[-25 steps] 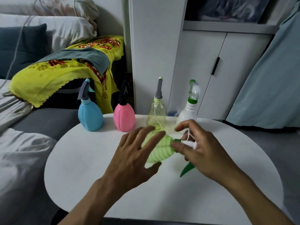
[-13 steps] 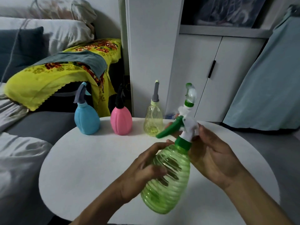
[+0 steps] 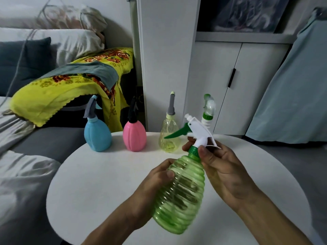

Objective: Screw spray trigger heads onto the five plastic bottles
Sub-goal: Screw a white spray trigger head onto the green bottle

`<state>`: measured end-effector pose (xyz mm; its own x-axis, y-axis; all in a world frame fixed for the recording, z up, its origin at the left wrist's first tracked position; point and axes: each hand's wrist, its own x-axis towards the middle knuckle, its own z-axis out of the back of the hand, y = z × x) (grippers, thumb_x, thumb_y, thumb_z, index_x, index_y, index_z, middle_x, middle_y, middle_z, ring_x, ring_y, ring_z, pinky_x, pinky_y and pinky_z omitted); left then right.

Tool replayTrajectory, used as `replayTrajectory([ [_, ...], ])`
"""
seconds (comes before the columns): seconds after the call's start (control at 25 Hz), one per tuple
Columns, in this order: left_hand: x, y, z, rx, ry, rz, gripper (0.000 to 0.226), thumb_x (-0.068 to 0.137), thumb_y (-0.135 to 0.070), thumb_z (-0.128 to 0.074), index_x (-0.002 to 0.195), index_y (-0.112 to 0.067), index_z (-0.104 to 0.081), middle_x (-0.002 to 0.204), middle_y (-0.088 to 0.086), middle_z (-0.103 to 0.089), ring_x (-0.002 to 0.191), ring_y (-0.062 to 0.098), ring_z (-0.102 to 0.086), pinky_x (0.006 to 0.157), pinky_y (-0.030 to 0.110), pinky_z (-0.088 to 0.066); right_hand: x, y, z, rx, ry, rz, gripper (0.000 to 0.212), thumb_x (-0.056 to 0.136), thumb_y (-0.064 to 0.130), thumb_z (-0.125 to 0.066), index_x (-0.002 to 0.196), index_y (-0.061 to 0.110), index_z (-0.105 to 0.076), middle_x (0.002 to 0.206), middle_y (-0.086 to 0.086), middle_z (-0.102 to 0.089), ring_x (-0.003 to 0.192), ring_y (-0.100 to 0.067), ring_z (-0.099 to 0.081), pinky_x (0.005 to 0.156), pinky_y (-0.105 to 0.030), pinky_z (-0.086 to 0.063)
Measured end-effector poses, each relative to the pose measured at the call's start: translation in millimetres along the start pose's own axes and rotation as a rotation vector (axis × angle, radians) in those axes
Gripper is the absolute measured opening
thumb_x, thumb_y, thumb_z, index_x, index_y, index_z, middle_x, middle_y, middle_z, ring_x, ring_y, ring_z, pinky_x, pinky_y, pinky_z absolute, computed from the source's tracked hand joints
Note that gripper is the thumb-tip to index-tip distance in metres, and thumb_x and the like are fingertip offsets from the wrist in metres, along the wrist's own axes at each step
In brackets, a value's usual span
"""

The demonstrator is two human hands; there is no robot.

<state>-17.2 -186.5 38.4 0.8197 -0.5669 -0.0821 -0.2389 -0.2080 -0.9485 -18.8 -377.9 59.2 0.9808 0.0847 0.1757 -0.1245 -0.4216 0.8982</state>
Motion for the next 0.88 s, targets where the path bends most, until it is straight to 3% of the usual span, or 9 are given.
replayTrajectory([
  [0.08,1.5,-8.4,3.9,0.152,-0.019,0.002,0.038,0.066,-0.047,-0.070,0.103,-0.040,-0.072,0.111,0.005,-0.073,0.099,0.022,-0.071,0.080,0.035,-0.060,2.2,-1.1,2.4,-0.112,-0.126,0.047,0.043,0.066,0.040,-0.085,0.096,0.010,-0.078,0.099,-0.010,-0.077,0.101,-0.023,-0.069,0.099,-0.039,-0.050],
  [0.16,2.1,-9.3,8.5,0.285,0.013,-0.029,0.048,0.064,-0.044,-0.080,0.110,-0.046,-0.067,0.114,-0.006,-0.073,0.104,0.016,-0.070,0.081,0.026,-0.058,3.5,-1.4,4.4,-0.149,-0.220,0.076,0.035,0.071,0.035,-0.078,0.094,0.009,-0.078,0.098,-0.010,-0.077,0.099,-0.023,-0.069,0.096,-0.040,-0.050],
  [0.28,2.1,-0.9,4.2,0.272,0.079,-0.018,0.056,0.069,-0.031,-0.083,0.121,-0.026,-0.064,0.116,0.010,-0.071,0.107,0.027,-0.068,0.089,0.037,-0.056,0.8,-0.2,5.1,0.081,-0.041,-0.051,0.024,0.082,0.025,-0.074,0.097,0.007,-0.075,0.097,-0.013,-0.073,0.095,-0.025,-0.067,0.089,-0.039,-0.054],
  [0.44,0.2,3.7,3.4,0.003,0.231,0.072,0.051,0.073,-0.021,-0.072,0.122,-0.007,-0.064,0.116,0.017,-0.068,0.106,0.033,-0.063,0.095,0.042,-0.051,-3.1,5.7,8.5,0.269,0.172,-0.125,0.035,0.079,0.028,-0.079,0.106,0.007,-0.071,0.105,-0.015,-0.072,0.109,-0.029,-0.064,0.099,-0.048,-0.047],
  [0.52,0.8,4.2,2.7,-0.038,0.230,0.062,0.048,0.073,-0.021,-0.071,0.119,-0.008,-0.067,0.113,0.015,-0.069,0.103,0.031,-0.065,0.092,0.040,-0.052,-2.7,6.2,6.8,0.303,0.180,-0.112,0.034,0.082,0.025,-0.077,0.110,0.007,-0.069,0.108,-0.017,-0.071,0.110,-0.029,-0.064,0.098,-0.047,-0.048],
  [0.68,2.5,8.1,-2.2,0.024,0.100,-0.021,0.044,0.072,-0.023,-0.075,0.113,-0.008,-0.069,0.110,0.016,-0.070,0.101,0.032,-0.066,0.088,0.040,-0.054,-1.1,4.9,1.4,0.153,0.078,-0.046,0.024,0.086,0.024,-0.063,0.103,0.011,-0.072,0.101,-0.015,-0.070,0.096,-0.026,-0.067,0.088,-0.041,-0.053],
  [0.88,6.3,6.6,-3.1,0.128,0.051,-0.091,0.049,0.071,-0.023,-0.079,0.117,-0.011,-0.066,0.115,0.023,-0.068,0.107,0.043,-0.064,0.096,0.051,-0.052,0.7,6.7,-2.4,0.025,0.029,0.010,0.020,0.091,0.019,-0.056,0.098,0.014,-0.074,0.097,-0.012,-0.071,0.093,-0.024,-0.067,0.088,-0.037,-0.054],
])
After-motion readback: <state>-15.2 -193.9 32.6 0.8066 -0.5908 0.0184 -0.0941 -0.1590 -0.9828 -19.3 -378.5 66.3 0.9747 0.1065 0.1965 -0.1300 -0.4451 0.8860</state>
